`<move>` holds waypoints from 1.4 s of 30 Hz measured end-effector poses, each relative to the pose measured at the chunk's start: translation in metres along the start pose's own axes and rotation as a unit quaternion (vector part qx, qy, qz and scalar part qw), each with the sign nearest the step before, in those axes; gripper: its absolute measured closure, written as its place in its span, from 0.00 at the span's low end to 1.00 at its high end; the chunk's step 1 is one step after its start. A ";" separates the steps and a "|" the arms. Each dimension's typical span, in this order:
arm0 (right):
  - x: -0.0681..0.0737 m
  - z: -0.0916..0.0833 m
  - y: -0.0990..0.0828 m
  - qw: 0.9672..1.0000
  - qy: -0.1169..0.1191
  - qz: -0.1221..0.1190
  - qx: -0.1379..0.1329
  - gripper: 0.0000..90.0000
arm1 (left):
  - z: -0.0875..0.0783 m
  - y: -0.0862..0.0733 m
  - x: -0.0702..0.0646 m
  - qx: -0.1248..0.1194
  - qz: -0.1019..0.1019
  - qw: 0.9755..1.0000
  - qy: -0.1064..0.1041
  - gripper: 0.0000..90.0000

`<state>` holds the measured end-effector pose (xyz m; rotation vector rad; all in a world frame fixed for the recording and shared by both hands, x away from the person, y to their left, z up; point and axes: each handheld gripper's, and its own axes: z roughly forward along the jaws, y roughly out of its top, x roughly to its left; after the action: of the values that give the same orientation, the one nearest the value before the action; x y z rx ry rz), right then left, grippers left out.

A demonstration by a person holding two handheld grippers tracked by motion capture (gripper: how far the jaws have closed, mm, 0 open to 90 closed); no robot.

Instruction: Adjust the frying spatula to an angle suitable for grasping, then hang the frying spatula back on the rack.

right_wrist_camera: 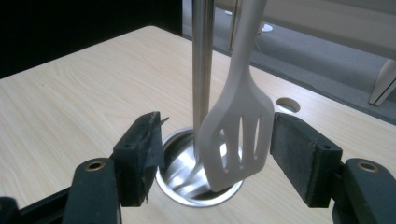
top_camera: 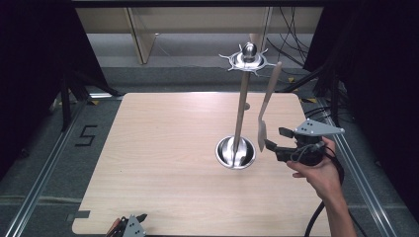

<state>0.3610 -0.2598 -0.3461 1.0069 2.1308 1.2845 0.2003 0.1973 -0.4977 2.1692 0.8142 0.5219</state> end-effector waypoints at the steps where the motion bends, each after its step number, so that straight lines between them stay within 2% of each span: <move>1: 0.000 0.001 -0.002 1.000 -0.005 -0.007 -0.008 0.39 | 0.001 -0.001 -0.002 -0.005 -0.015 1.000 0.003 0.16; 2: 0.001 0.000 -0.004 1.000 -0.002 -0.003 -0.002 0.39 | 0.000 0.000 0.001 -0.001 0.011 1.000 0.005 0.16; 3: 0.001 0.000 -0.004 1.000 -0.002 -0.003 -0.002 0.39 | 0.001 0.001 0.001 -0.004 0.005 1.000 0.006 0.16; 4: 0.002 -0.001 -0.004 1.000 0.000 -0.003 0.005 0.39 | 0.002 0.001 -0.001 0.000 -0.011 1.000 0.008 0.16; 5: 0.003 -0.001 -0.006 1.000 -0.003 -0.002 -0.004 0.39 | 0.001 0.001 0.000 0.003 -0.003 1.000 0.011 0.16; 6: 0.004 -0.001 -0.007 1.000 -0.005 -0.004 -0.003 0.39 | 0.000 0.003 0.003 0.006 0.021 1.000 0.007 0.16; 7: 0.004 -0.003 -0.010 1.000 -0.003 -0.012 0.005 0.39 | 0.002 0.002 0.000 -0.001 0.006 1.000 0.007 0.16; 8: 0.004 -0.003 -0.010 1.000 -0.003 -0.012 0.005 0.39 | 0.002 0.003 0.000 -0.001 0.005 1.000 0.006 0.16; 9: 0.004 -0.004 -0.011 1.000 -0.003 -0.009 0.016 0.38 | 0.003 0.002 -0.002 0.001 -0.013 1.000 0.006 0.16; 10: 0.002 -0.003 -0.012 1.000 -0.008 -0.020 0.014 0.38 | 0.002 0.002 0.000 0.003 0.001 1.000 0.003 0.16; 11: 0.005 -0.003 -0.013 1.000 -0.008 -0.003 0.012 0.38 | 0.001 0.002 0.002 0.011 0.010 1.000 0.004 0.16; 12: 0.004 -0.003 -0.014 1.000 -0.005 -0.008 0.016 0.38 | 0.002 0.002 0.000 0.007 -0.003 1.000 0.006 0.16; 13: 0.004 -0.003 -0.015 1.000 -0.005 -0.009 0.017 0.38 | 0.001 0.003 0.004 0.009 0.023 1.000 0.007 0.16; 14: 0.003 -0.002 -0.017 1.000 -0.007 -0.017 0.022 0.38 | 0.001 0.003 0.003 0.008 0.022 1.000 0.007 0.16; 15: 0.005 -0.002 -0.018 0.999 -0.010 -0.011 0.029 0.38 | 0.001 0.003 0.004 0.009 0.026 1.000 0.006 0.16; 17: 0.003 -0.002 -0.019 0.999 -0.012 -0.020 0.030 0.38 | 0.004 0.002 -0.003 -0.005 -0.021 1.000 0.002 0.17; 18: 0.003 -0.001 -0.021 0.999 -0.016 -0.019 0.025 0.38 | 0.003 0.003 -0.001 0.002 -0.005 1.000 0.002 0.16; 20: 0.004 -0.001 -0.024 0.999 -0.012 -0.008 0.035 0.38 | 0.003 0.003 -0.001 0.001 -0.004 1.000 0.000 0.16; 23: 0.001 0.001 -0.031 0.999 -0.009 -0.015 0.041 0.38 | 0.003 0.002 -0.001 -0.001 -0.008 1.000 0.000 0.16; 24: 0.000 0.002 -0.032 0.999 -0.007 -0.014 0.045 0.38 | 0.002 0.003 0.000 -0.001 0.002 1.000 0.003 0.16; 25: 0.001 0.002 -0.035 0.999 -0.005 -0.005 0.047 0.38 | 0.003 0.002 0.000 -0.007 0.000 1.000 0.002 0.16; 26: -0.002 0.003 -0.039 0.999 -0.003 -0.011 0.051 0.37 | 0.002 0.002 -0.001 -0.002 -0.015 1.000 0.004 0.16; 27: -0.002 0.003 -0.039 0.999 -0.003 -0.011 0.051 0.37 | 0.002 0.002 -0.002 -0.001 -0.020 1.000 0.004 0.16; 28: -0.001 0.003 -0.040 0.998 -0.001 -0.006 0.055 0.36 | 0.003 0.002 -0.002 -0.001 -0.019 1.000 0.004 0.16; 29: -0.001 0.004 -0.042 0.998 -0.002 -0.007 0.056 0.36 | 0.002 0.003 0.000 -0.001 -0.001 1.000 0.002 0.16; 31: -0.001 0.005 -0.046 0.998 0.003 -0.010 0.065 0.35 | 0.003 0.002 -0.003 -0.001 -0.021 1.000 0.004 0.16; 33: 0.002 0.006 -0.050 0.997 0.002 -0.001 0.072 0.35 | 0.002 0.002 -0.003 0.002 -0.013 1.000 0.009 0.16; 34: 0.000 0.007 -0.052 0.997 0.004 -0.016 0.076 0.35 | 0.001 0.003 -0.001 0.003 0.000 1.000 0.000 0.16; 35: 0.002 0.007 -0.053 0.997 0.007 -0.007 0.082 0.35 | -0.001 0.003 0.001 0.012 0.017 1.000 -0.003 0.16; 36: 0.004 0.008 -0.055 0.997 0.004 -0.001 0.081 0.35 | 0.000 0.002 0.000 0.007 0.011 1.000 -0.003 0.16; 38: 0.004 0.009 -0.058 0.997 0.002 -0.002 0.083 0.34 | -0.001 0.003 0.002 0.010 0.025 1.000 -0.003 0.16; 40: 0.004 0.010 -0.060 0.996 0.002 0.001 0.088 0.34 | -0.001 0.003 0.002 0.009 0.027 1.000 -0.002 0.16; 41: 0.003 0.010 -0.062 0.996 0.005 -0.005 0.093 0.34 | 0.001 0.002 -0.002 -0.002 -0.007 1.000 -0.002 0.16; 42: 0.003 0.011 -0.063 0.995 0.006 0.000 0.096 0.34 | 0.001 0.002 0.000 -0.004 0.007 1.000 0.004 0.16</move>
<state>0.3443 -0.2706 -0.4071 1.0762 2.2976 1.1045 0.2018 0.1950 -0.4967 2.1684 0.8017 0.5403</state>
